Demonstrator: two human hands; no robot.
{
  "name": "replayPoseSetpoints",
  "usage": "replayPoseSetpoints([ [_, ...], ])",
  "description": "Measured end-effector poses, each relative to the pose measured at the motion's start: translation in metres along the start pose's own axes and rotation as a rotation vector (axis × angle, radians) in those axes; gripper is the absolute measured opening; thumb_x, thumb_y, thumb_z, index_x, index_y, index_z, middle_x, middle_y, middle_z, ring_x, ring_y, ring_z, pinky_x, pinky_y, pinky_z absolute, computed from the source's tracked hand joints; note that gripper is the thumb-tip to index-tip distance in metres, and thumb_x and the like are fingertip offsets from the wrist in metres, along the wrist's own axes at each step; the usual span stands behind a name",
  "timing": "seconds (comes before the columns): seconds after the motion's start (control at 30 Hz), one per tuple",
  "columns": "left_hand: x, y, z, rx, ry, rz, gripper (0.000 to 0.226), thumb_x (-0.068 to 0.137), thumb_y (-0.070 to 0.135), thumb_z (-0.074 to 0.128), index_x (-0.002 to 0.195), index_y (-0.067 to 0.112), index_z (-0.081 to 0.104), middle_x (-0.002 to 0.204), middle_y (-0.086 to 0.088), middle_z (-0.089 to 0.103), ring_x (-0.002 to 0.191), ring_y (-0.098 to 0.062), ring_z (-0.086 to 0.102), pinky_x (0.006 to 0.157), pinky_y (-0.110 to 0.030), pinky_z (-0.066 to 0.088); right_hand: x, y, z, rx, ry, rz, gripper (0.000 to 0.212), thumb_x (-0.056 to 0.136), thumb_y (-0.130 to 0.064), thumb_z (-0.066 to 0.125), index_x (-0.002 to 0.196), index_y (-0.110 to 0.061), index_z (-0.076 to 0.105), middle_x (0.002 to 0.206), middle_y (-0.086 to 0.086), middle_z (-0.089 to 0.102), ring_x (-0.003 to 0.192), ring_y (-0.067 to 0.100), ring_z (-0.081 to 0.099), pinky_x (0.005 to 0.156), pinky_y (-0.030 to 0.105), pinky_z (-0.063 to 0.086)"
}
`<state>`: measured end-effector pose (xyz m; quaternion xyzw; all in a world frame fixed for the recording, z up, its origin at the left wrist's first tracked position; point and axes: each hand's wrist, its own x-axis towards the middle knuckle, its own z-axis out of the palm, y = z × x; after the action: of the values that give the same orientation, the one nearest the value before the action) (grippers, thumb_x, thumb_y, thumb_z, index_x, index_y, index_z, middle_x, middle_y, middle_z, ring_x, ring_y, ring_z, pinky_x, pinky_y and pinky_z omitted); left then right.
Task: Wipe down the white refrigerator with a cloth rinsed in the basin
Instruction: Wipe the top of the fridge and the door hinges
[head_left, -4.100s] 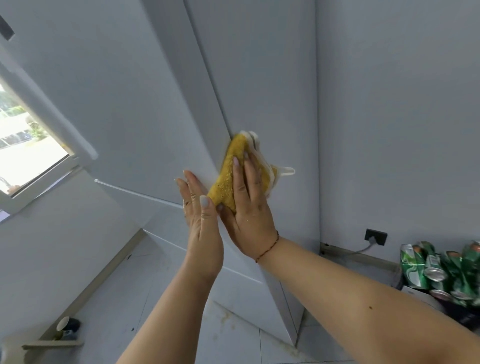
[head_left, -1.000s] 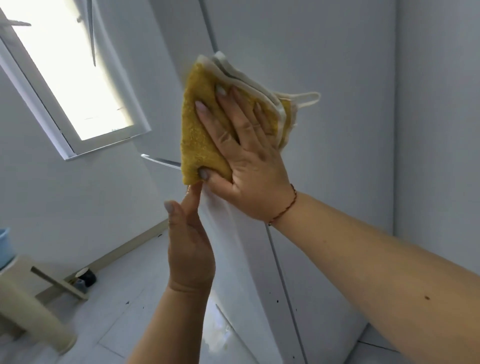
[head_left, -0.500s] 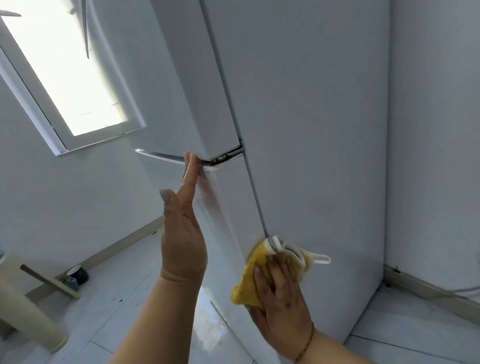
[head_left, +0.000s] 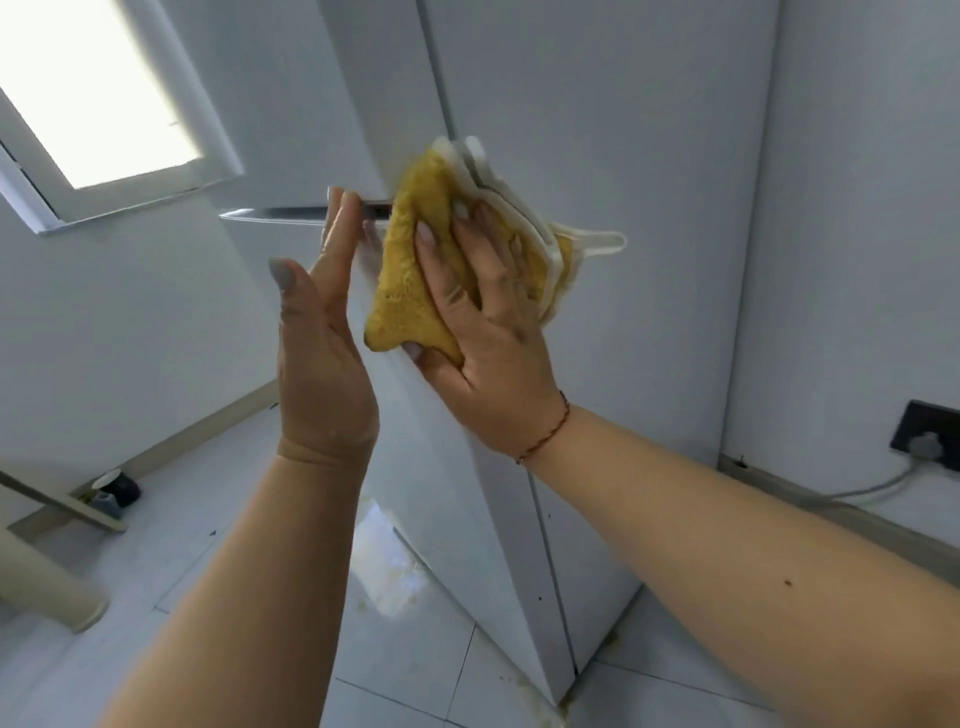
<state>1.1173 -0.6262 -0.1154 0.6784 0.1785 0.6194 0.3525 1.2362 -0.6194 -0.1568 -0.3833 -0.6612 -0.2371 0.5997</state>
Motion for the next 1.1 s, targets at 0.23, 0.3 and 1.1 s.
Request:
replayPoseSetpoints([
  [0.23,-0.038,-0.017,0.004,0.101,0.12,-0.107,0.063,0.096,0.044,0.01,0.149,0.019,0.033,0.158,0.01,0.029,0.143,0.007,0.02,0.122,-0.025,0.009,-0.129,0.005,0.012,-0.041,-0.129,0.111,0.068,0.099,-0.048,0.034,0.153,-0.025,0.0,0.152,0.012,0.018,0.145,0.035,0.015,0.113,0.061,0.02],
  [0.3,-0.053,-0.026,0.006,0.079,0.124,-0.181,0.061,0.096,0.047,0.012,0.148,0.024,0.033,0.157,0.014,0.03,0.142,0.009,0.021,0.122,-0.026,0.009,-0.16,0.002,0.012,-0.017,-0.189,0.167,0.067,0.099,-0.051,0.026,0.153,-0.023,-0.001,0.155,0.011,0.011,0.145,0.036,0.013,0.112,0.062,0.021],
  [1.1,-0.113,-0.056,0.009,0.106,0.347,-0.411,0.059,0.099,0.051,0.017,0.15,0.027,0.036,0.154,0.015,0.036,0.126,0.011,0.036,0.11,-0.022,0.02,-0.175,-0.028,0.03,-0.21,0.049,0.579,0.073,0.09,-0.059,0.042,0.143,-0.012,0.025,0.126,0.007,0.031,0.11,0.025,0.037,0.098,0.033,0.037],
])
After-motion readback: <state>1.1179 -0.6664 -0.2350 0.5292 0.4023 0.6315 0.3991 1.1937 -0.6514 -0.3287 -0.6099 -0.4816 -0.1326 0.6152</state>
